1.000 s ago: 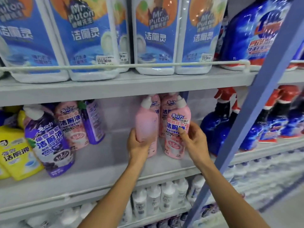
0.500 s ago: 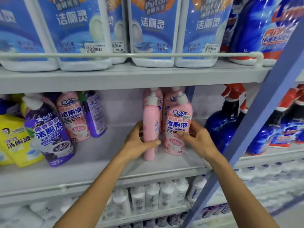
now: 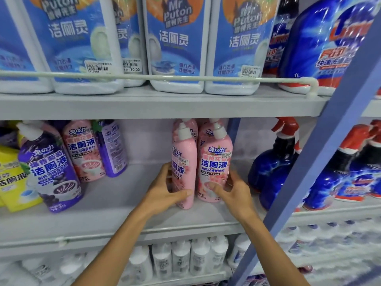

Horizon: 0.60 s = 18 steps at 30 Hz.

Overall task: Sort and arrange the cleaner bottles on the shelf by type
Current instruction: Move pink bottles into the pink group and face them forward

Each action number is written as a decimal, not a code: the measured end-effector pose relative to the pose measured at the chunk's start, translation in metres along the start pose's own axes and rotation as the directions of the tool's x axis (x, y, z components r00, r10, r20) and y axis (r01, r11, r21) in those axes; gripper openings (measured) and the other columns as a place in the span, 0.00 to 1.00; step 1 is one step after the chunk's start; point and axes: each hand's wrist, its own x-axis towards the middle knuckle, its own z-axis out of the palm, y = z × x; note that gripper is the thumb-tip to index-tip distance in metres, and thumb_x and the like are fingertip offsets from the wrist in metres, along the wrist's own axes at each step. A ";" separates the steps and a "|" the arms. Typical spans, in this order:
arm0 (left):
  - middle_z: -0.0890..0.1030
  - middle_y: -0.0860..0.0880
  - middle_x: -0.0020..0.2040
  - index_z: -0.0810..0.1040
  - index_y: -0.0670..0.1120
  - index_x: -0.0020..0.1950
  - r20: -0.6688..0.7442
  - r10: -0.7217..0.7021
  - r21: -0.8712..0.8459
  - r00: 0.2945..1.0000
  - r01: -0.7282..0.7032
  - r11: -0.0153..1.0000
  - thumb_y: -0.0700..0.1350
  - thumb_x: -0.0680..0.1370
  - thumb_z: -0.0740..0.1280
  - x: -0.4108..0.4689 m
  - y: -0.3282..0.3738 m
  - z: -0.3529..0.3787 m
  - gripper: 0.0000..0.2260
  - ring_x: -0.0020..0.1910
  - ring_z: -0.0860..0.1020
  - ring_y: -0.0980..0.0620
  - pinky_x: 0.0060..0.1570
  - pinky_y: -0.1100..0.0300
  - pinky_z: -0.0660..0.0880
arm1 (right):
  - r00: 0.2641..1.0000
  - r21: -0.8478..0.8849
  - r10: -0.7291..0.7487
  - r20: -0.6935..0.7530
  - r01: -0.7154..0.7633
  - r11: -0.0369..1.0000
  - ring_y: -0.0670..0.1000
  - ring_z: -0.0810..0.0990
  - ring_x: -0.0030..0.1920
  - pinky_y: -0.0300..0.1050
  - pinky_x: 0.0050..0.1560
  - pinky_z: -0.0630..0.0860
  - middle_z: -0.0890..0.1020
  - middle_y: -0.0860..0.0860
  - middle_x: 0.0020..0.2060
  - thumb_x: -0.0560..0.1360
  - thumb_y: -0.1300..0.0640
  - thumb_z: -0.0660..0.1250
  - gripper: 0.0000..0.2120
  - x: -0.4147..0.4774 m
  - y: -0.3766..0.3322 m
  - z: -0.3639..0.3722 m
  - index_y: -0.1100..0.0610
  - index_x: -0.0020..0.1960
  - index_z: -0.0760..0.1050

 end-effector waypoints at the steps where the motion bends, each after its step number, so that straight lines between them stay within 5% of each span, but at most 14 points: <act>1: 0.82 0.57 0.62 0.71 0.62 0.67 -0.013 0.001 0.021 1.000 -0.001 1.000 0.57 0.58 0.84 -0.001 -0.002 -0.004 0.40 0.59 0.82 0.55 0.60 0.47 0.81 | 1.000 0.006 0.004 -0.012 -0.004 1.000 0.37 0.85 0.48 0.31 0.48 0.79 0.86 0.39 0.50 0.69 0.52 0.82 0.21 0.001 0.002 0.001 0.39 0.55 0.74; 7: 0.80 0.55 0.56 0.73 0.55 0.60 -0.311 0.037 0.231 0.950 0.037 0.972 0.66 0.52 0.82 0.011 0.011 0.018 0.40 0.52 0.81 0.56 0.53 0.51 0.82 | 0.999 0.040 -0.041 -0.015 0.041 0.998 0.39 0.86 0.51 0.36 0.52 0.82 0.87 0.40 0.51 0.71 0.56 0.80 0.19 0.014 0.001 0.004 0.42 0.56 0.77; 11: 0.76 0.52 0.53 0.71 0.51 0.59 -0.382 0.077 0.340 0.921 0.062 0.938 0.64 0.58 0.83 0.019 0.019 0.030 0.37 0.50 0.78 0.51 0.48 0.54 0.78 | 0.998 0.048 -0.049 -0.028 0.050 0.998 0.38 0.85 0.50 0.32 0.48 0.80 0.87 0.39 0.50 0.73 0.57 0.79 0.17 0.019 0.004 0.006 0.43 0.55 0.78; 18: 0.78 0.48 0.57 0.69 0.47 0.61 -0.451 0.041 0.375 0.891 0.148 0.915 0.65 0.62 0.81 0.033 0.023 0.038 0.38 0.54 0.80 0.44 0.49 0.50 0.77 | 0.998 0.010 -0.051 -0.048 0.051 0.999 0.43 0.86 0.52 0.42 0.53 0.84 0.86 0.47 0.54 0.72 0.53 0.79 0.16 0.033 0.005 0.007 0.38 0.53 0.78</act>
